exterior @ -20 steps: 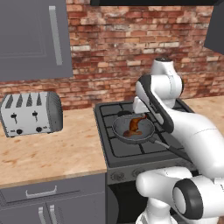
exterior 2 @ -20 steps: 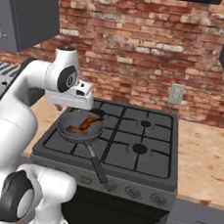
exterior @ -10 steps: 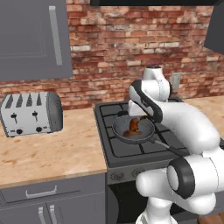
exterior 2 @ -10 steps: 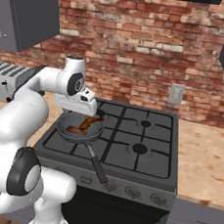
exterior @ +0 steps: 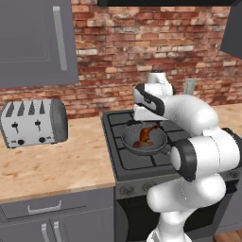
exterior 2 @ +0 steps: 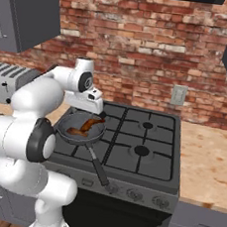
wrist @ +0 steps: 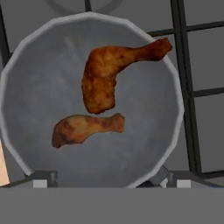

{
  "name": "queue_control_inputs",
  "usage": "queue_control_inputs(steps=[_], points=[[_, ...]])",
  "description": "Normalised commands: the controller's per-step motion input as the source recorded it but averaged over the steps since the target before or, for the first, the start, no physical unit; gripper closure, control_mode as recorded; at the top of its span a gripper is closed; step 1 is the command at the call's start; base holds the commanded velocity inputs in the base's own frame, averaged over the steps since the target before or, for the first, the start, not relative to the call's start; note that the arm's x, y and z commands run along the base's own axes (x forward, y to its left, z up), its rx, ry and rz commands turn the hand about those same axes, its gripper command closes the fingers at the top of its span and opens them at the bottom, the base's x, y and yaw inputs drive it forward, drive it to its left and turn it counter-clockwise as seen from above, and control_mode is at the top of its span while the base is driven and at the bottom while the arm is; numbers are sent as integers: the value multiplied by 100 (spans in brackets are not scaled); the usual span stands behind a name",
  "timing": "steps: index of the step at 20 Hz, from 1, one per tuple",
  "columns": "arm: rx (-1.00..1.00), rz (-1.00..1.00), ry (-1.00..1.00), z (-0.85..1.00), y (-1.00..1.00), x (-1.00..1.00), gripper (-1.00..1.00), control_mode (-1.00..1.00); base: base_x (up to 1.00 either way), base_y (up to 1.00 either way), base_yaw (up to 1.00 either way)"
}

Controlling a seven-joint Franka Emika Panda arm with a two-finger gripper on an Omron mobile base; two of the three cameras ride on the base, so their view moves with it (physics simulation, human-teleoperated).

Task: Take the chicken drumsticks from the pan and place one on each plate on the dining counter.

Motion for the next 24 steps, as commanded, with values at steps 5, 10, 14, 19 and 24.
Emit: queue_control_inputs(steps=[5, 10, 14, 19, 24], points=[[0, 0, 1, -20, 0, 39, -100, -100, 0, 0, 0], [-8, 0, 0, -24, 1, 10, -100, -100, 0, 0, 0], [-10, 0, 0, -33, 0, 0, -100, -100, 0, 0, 0], [-3, 0, 0, -33, 0, 3, -100, -100, 0, 0, 0], [0, 0, 0, -30, 0, 11, -100, -100, 0, 0, 0]])
